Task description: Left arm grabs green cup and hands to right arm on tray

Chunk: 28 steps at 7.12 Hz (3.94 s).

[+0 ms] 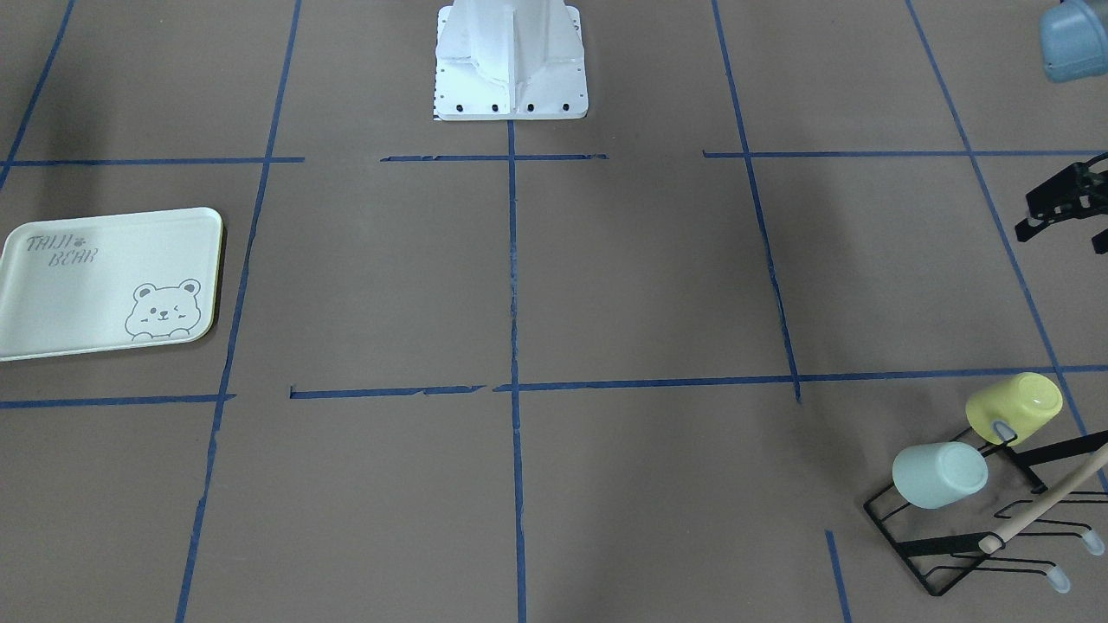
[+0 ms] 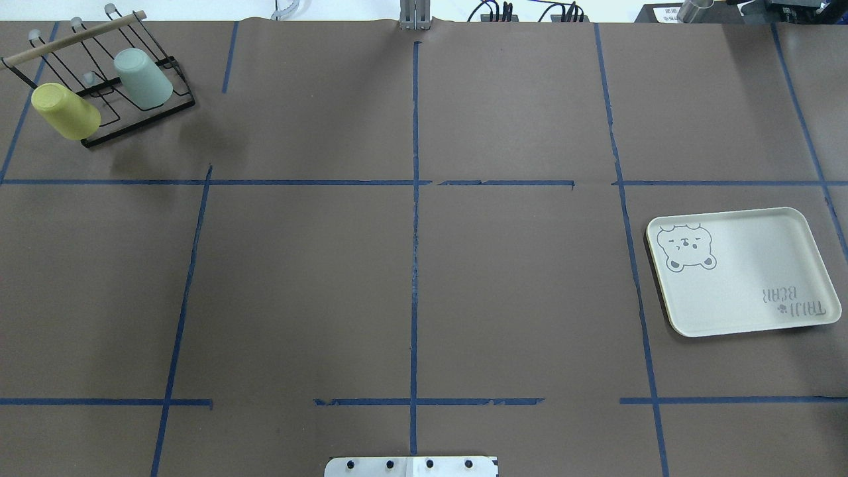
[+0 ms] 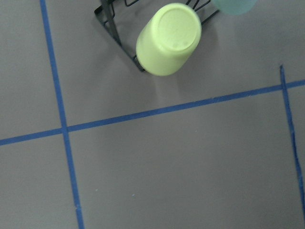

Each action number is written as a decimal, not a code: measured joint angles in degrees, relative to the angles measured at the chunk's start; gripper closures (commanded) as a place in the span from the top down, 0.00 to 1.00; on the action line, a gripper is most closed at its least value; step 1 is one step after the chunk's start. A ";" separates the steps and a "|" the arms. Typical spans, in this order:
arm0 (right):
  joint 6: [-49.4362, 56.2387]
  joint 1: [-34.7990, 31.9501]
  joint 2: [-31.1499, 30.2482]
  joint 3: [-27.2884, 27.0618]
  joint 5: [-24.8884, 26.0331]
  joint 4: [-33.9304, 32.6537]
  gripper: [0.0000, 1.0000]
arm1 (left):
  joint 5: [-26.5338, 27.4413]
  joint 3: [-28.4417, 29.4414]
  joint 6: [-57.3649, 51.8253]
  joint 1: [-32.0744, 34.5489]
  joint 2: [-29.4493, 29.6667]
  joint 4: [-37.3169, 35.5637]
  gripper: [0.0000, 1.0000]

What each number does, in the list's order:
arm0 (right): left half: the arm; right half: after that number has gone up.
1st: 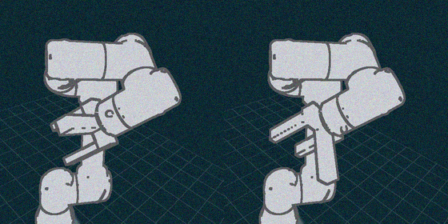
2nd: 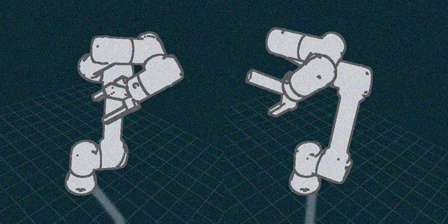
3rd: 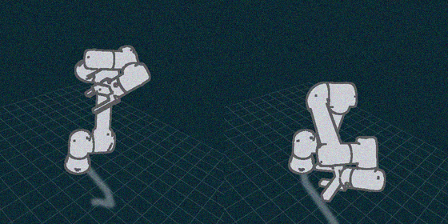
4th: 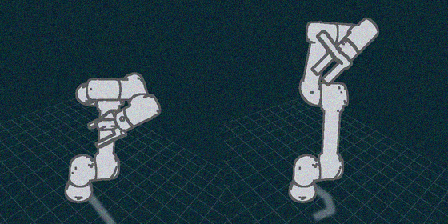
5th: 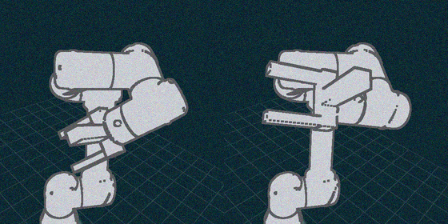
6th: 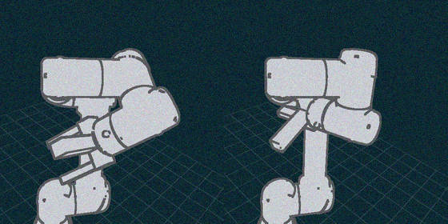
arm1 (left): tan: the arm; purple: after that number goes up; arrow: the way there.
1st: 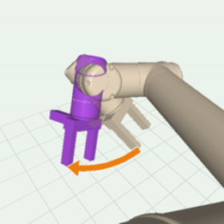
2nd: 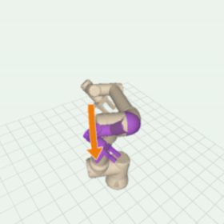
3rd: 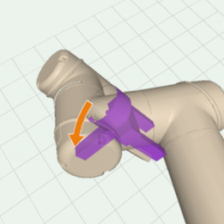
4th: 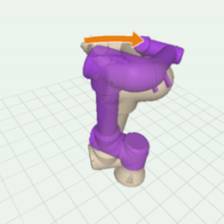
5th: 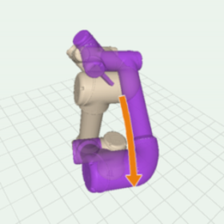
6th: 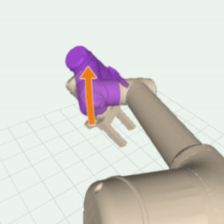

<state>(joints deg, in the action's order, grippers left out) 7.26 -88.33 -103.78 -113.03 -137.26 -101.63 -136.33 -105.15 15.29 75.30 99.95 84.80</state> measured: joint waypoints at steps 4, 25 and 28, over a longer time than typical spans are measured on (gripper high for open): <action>0.69 0.76 -0.02 -0.41 -1.14 0.54 1.00 | 3.35 14.55 11.69 -4.98 16.42 1.75 0.99; 0.03 3.16 -1.60 -0.31 -1.52 2.30 1.00 | 20.67 39.68 27.01 -10.62 27.26 23.13 0.88; 0.03 3.16 -1.60 -0.40 -1.58 2.31 1.00 | 20.65 39.55 27.18 -10.92 27.17 23.13 0.20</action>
<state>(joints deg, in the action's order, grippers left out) 7.30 -85.17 -105.38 -113.43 -138.84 -99.32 -115.69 -65.60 42.47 64.38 127.12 107.93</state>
